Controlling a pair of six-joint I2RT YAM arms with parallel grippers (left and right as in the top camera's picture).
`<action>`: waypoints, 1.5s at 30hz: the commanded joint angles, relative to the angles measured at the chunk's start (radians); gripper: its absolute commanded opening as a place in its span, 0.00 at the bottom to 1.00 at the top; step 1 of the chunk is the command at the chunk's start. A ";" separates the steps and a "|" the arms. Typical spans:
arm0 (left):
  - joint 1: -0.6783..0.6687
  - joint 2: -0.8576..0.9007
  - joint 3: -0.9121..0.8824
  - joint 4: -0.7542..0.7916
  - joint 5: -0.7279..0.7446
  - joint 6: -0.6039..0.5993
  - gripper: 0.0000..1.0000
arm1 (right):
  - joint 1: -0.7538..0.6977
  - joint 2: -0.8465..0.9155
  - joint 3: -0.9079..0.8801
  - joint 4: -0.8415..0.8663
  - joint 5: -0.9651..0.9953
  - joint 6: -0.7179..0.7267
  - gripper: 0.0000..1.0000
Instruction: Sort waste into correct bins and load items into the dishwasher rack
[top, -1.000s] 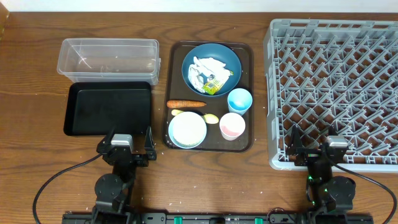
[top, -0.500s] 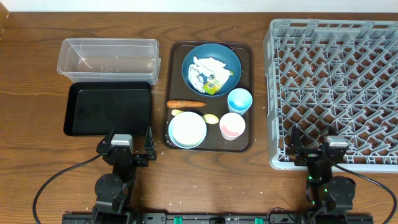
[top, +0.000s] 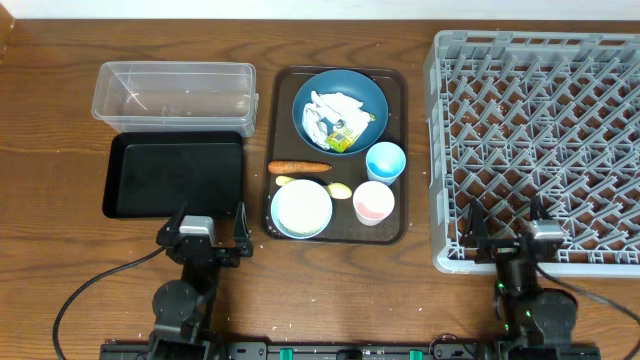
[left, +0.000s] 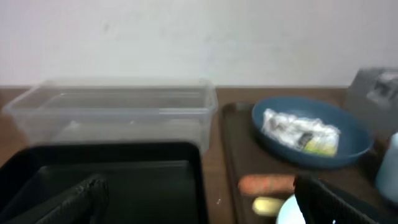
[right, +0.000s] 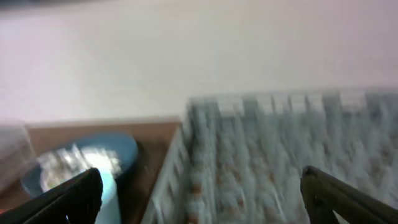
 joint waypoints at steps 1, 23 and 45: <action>0.004 -0.005 0.010 0.104 0.091 0.017 0.97 | -0.010 -0.005 0.005 0.086 -0.093 0.009 0.99; -0.020 1.243 1.137 -0.314 0.253 0.090 0.97 | -0.010 0.587 0.645 -0.249 -0.241 -0.106 0.99; -0.231 2.168 1.841 -0.653 0.259 0.196 0.97 | -0.010 0.858 0.876 -0.625 -0.391 -0.157 0.99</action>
